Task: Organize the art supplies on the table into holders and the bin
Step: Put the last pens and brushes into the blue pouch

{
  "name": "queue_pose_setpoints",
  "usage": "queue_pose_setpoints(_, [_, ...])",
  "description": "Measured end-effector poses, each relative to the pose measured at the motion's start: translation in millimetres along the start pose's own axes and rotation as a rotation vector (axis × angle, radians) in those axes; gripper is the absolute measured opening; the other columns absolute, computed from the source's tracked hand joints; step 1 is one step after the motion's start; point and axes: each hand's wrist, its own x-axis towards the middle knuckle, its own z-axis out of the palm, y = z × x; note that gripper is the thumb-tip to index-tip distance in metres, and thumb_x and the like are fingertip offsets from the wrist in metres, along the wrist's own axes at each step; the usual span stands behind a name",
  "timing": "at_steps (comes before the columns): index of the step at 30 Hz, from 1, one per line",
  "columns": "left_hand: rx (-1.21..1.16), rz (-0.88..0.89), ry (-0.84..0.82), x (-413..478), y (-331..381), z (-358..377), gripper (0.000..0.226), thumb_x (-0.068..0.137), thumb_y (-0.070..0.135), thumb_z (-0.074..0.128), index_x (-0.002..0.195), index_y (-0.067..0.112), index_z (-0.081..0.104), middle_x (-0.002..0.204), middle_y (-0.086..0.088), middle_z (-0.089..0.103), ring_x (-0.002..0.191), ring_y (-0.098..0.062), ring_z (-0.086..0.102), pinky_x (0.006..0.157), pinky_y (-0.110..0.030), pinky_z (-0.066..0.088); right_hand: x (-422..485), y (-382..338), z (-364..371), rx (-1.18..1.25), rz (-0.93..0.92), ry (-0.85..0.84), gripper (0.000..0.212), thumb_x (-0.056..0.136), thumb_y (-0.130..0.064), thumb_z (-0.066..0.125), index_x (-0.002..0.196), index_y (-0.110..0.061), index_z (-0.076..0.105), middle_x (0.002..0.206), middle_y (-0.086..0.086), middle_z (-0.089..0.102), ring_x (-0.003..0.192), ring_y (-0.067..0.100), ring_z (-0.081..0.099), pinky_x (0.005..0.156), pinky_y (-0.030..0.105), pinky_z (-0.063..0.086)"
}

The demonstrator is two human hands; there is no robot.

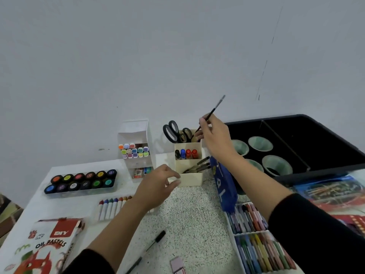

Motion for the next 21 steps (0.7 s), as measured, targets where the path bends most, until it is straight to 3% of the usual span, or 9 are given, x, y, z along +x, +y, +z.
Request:
queue_pose_setpoints(4, [-0.001, 0.022, 0.071, 5.4, 3.9, 5.5, 0.013, 0.091, 0.036, 0.069, 0.103, 0.029, 0.066, 0.092, 0.017, 0.057, 0.069, -0.002, 0.058, 0.066, -0.026, 0.051, 17.2, 14.3, 10.8, -0.208, -0.133, 0.017, 0.01, 0.102, -0.025, 0.054, 0.096, -0.018, 0.058, 0.088, 0.004, 0.066, 0.073, 0.019, 0.068, 0.075, 0.046, 0.057])
queue_pose_setpoints(10, [-0.03, -0.015, 0.041, 15.2, -0.4, 5.8, 0.015, 0.095, 0.033, 0.065, 0.107, 0.028, 0.072, 0.089, 0.015, 0.062, 0.075, -0.005, 0.059, 0.071, -0.029, 0.052, 24.5, 29.7, 15.0, -0.51, -0.154, -0.166, 0.016, 0.096, -0.025, 0.064, 0.104, -0.013, 0.056, 0.083, 0.008, 0.069, 0.071, 0.026, 0.068, 0.069, 0.046, 0.058])
queue_pose_setpoints(15, [-0.099, -0.042, 0.002, 7.3, 1.0, -0.5, 0.016, 0.095, 0.029, 0.066, 0.111, 0.029, 0.069, 0.088, 0.015, 0.064, 0.074, -0.003, 0.061, 0.069, -0.023, 0.052, 15.4, 36.8, 14.0, -0.437, -0.089, -0.103, 0.027, 0.095, -0.041, 0.064, 0.109, -0.021, 0.053, 0.079, 0.004, 0.069, 0.063, 0.018, 0.068, 0.068, 0.043, 0.059])
queue_pose_setpoints(18, [-0.15, -0.116, -0.017, -9.3, 1.1, -9.5, 0.005, 0.094, 0.03, 0.067, 0.097, 0.031, 0.063, 0.079, 0.016, 0.063, 0.07, 0.0, 0.06, 0.063, -0.012, 0.045, 6.3, 37.7, 9.2, -0.309, -0.031, -0.068, 0.028, 0.095, -0.045, 0.063, 0.111, -0.025, 0.052, 0.092, 0.002, 0.07, 0.064, 0.014, 0.07, 0.07, 0.044, 0.06])
queue_pose_setpoints(21, [-0.038, -0.166, -0.191, -28.9, -4.3, -19.3, 0.016, 0.092, 0.042, 0.066, 0.083, 0.031, 0.059, 0.076, 0.014, 0.061, 0.067, -0.001, 0.056, 0.064, -0.016, 0.045, -7.6, 36.0, 3.5, -0.239, -0.029, -0.032, 0.025, 0.097, -0.038, 0.063, 0.114, -0.023, 0.054, 0.097, -0.001, 0.07, 0.069, 0.013, 0.071, 0.073, 0.042, 0.06])
